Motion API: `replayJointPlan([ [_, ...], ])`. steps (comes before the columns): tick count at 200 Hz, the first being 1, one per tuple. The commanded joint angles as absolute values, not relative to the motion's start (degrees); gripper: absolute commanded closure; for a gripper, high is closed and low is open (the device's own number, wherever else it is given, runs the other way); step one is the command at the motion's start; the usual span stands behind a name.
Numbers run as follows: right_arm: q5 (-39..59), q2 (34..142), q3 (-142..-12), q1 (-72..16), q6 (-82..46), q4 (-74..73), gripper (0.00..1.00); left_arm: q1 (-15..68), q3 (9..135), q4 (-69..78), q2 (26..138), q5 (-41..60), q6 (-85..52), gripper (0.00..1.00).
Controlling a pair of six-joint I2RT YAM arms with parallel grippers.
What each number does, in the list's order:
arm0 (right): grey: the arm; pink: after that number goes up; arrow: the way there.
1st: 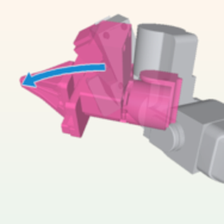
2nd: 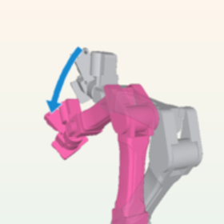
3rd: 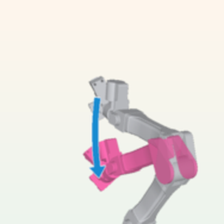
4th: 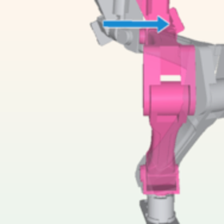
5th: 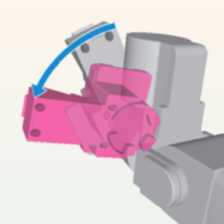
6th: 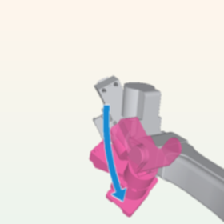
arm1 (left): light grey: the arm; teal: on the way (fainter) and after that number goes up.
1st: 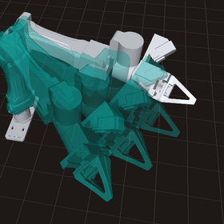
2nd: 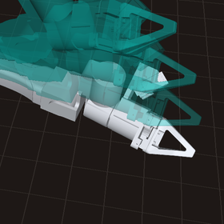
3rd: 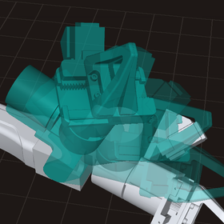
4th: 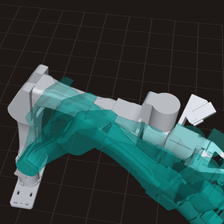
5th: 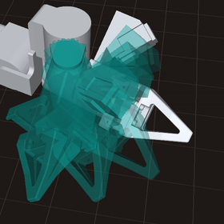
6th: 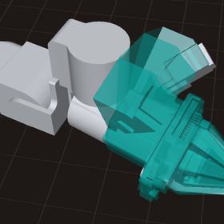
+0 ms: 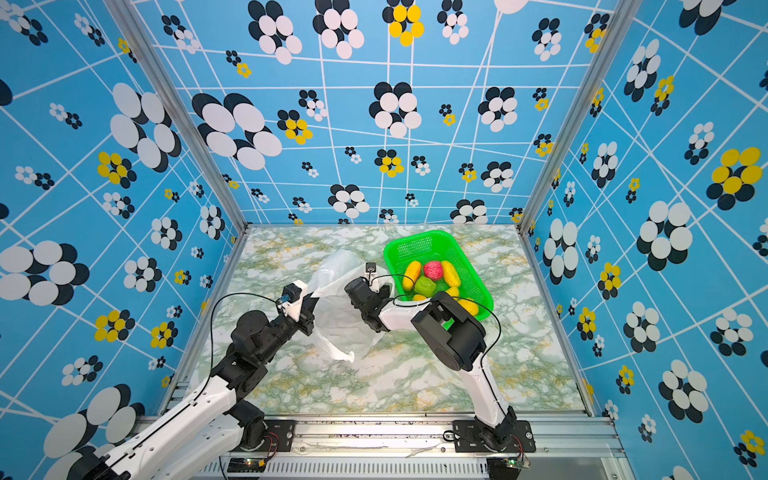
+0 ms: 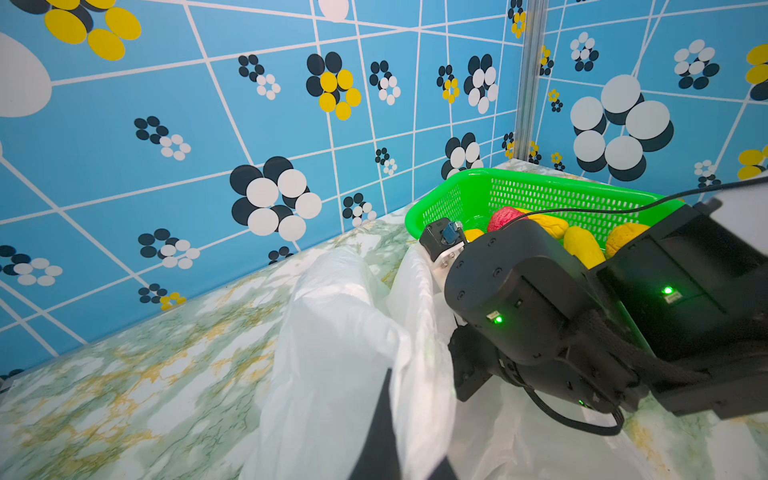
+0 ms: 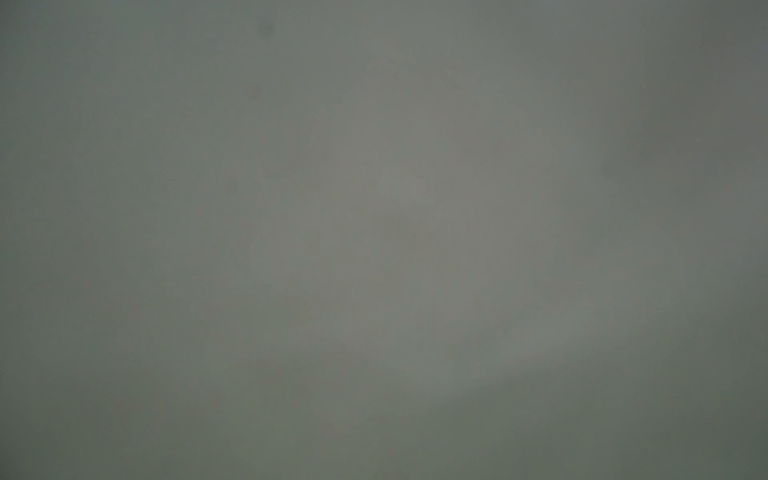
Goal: Untie the knot of the plastic bag and take out the fruit
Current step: 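Reach the right gripper deep into the bag toward the green-orange fruit, then grasp the long green-orange fruit and lift it out of the bag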
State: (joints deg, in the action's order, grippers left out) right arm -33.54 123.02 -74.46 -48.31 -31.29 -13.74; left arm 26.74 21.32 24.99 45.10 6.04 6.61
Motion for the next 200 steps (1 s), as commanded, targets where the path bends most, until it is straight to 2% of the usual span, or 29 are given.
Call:
replayJointPlan([
  [1, -32.22, 123.83, -74.39, -47.86, -32.48, -13.55, 0.28, 26.98, 20.52, 27.25, 45.83, 6.15, 6.24, 1.0],
  [32, -30.79, 122.45, -73.42, -47.79, -33.08, -13.82, 0.45, 26.98, 21.71, 25.49, 46.12, 6.27, 6.16, 1.0],
  [94, -23.62, 112.25, -64.95, -48.73, -31.19, -21.21, 0.62, 26.98, 21.41, 25.42, 45.53, 5.11, 5.8, 1.0],
  [137, -20.41, 104.78, -60.51, -52.89, -25.01, -25.01, 0.66, 26.98, 21.65, 25.71, 47.21, 2.71, 5.55, 1.0],
  [200, -8.6, 98.18, -52.94, -56.86, -17.47, -32.23, 0.67, 26.21, 22.19, 24.02, 47.99, -3.82, 3.65, 1.0],
])
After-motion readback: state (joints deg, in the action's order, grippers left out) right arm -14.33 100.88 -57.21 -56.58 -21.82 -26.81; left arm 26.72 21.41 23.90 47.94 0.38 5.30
